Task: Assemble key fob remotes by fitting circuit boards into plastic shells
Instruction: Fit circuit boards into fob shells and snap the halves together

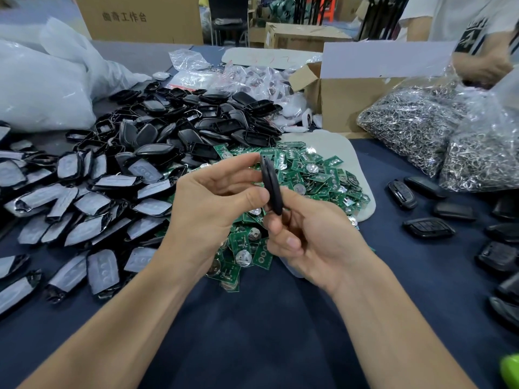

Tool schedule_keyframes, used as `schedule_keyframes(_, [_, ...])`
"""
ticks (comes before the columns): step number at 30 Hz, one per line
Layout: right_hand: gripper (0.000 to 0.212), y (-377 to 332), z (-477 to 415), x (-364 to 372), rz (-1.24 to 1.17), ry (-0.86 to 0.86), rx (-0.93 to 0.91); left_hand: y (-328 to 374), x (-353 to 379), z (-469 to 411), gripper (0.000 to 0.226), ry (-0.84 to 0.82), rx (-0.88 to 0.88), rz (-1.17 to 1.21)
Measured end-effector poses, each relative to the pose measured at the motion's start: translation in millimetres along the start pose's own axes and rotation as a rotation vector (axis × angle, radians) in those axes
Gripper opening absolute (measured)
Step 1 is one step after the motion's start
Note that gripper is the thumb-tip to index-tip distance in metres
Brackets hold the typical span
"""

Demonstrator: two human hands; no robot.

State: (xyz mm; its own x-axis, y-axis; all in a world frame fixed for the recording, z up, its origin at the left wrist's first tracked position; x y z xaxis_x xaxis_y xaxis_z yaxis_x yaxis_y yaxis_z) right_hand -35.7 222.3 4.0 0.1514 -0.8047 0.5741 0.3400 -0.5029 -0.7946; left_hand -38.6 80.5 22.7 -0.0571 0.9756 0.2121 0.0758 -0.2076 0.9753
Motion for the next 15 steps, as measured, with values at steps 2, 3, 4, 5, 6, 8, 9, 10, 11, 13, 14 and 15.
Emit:
schedule_keyframes(2, [0.032,-0.9,0.5,0.5,-0.018,-0.025,0.009,-1.3,0.6,0.2,0.050,0.008,-0.011,-0.018])
schedule_keyframes(3, [0.032,-1.2,0.5,0.5,-0.032,-0.035,0.012,-1.6,0.8,0.3,0.050,0.010,-0.014,-0.025])
schedule_keyframes(4, [0.032,-1.5,0.4,-0.1,-0.042,-0.041,0.014,-1.9,0.9,0.4,0.049,0.012,-0.014,-0.030])
schedule_keyframes(5, [0.031,-1.4,0.0,-0.5,-0.050,-0.046,0.014,-1.9,1.0,0.4,0.048,0.013,-0.016,-0.033])
schedule_keyframes(6, [0.031,-1.2,-0.2,-0.4,-0.052,-0.051,0.013,-1.9,1.0,0.6,0.047,0.014,-0.018,-0.032])
schedule_keyframes(8, [0.029,-0.7,-1.3,-1.9,-0.037,-0.052,0.009,-2.1,0.9,1.0,0.043,0.018,-0.024,-0.042])
schedule_keyframes(9, [0.028,-1.6,-2.7,-4.7,-0.015,-0.036,0.002,-2.5,0.7,1.1,0.040,0.025,-0.025,-0.066])
schedule_keyframes(10, [0.027,-4.3,-3.6,-9.2,0.011,-0.005,-0.015,-3.3,-0.2,0.8,0.036,0.042,-0.027,-0.101])
schedule_keyframes(11, [0.025,-8.6,-4.1,-14.8,0.018,0.041,-0.044,-4.5,-1.9,0.1,0.033,0.070,-0.032,-0.140])
schedule_keyframes(13, [0.022,-23.6,-3.1,-29.6,-0.141,0.159,-0.152,-6.5,-8.2,-2.3,0.027,0.137,-0.048,-0.210])
schedule_keyframes(14, [0.019,-33.9,-1.1,-39.0,-0.292,0.222,-0.247,-7.2,-12.1,-3.8,0.025,0.164,-0.055,-0.233])
schedule_keyframes(15, [0.019,-44.6,2.4,-49.4,-0.428,0.276,-0.366,-7.9,-15.9,-5.7,0.023,0.187,-0.062,-0.243])
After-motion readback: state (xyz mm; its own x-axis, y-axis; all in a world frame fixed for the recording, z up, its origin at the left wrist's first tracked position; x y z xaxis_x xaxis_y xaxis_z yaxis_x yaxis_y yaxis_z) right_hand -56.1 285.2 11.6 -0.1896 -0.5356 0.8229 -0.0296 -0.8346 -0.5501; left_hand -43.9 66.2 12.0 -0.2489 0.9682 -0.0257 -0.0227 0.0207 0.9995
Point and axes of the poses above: each hand's wrist, its own z-axis away from the middle knuckle, its own x-axis out of the palm, y = z × x, the point moved 4 cm from there along -z, towards the middle knuckle, and after that the axes turned 10 degrees about -x, right-handed, at the moved point
